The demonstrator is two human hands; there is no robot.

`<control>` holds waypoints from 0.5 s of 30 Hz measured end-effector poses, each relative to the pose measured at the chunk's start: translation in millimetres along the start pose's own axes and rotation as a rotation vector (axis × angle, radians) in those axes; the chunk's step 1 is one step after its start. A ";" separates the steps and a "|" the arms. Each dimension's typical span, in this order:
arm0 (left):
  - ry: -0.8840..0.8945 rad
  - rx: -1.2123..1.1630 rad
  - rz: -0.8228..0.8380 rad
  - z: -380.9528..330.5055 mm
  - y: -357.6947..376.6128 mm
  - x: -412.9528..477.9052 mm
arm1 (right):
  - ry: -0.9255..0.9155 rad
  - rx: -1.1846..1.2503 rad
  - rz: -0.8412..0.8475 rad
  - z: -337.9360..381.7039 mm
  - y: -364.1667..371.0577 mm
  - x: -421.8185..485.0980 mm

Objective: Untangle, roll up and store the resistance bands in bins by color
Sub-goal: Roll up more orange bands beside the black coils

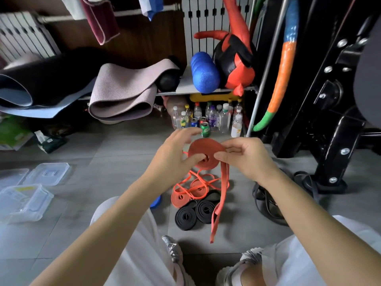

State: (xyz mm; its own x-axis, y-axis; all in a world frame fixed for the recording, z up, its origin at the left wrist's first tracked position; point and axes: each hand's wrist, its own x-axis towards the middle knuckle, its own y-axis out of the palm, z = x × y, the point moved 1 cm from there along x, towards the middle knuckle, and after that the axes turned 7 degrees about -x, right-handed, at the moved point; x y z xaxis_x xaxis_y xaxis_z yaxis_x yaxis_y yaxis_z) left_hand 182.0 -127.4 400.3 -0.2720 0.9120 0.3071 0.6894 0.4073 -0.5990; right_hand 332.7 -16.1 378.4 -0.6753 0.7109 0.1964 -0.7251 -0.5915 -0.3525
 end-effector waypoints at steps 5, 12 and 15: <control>0.319 0.311 0.193 -6.9 -7.2 11.6 | -0.044 -0.103 0.040 4.2 1.6 4.1; 0.151 0.083 -0.020 -4.3 -21.2 22.6 | 0.042 -0.154 0.148 -18.6 8.0 8.5; 0.064 -0.032 -0.151 -4.3 -27.8 25.0 | 0.154 -0.249 0.115 -43.6 14.1 2.6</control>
State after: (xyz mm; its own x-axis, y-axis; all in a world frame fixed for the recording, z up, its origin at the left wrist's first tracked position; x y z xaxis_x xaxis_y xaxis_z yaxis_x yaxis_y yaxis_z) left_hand 158.9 -116.2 427.8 -0.3313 0.8351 0.4391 0.6654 0.5367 -0.5189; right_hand 326.6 -6.0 334.0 -0.7090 0.7052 0.0083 -0.5771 -0.5734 -0.5815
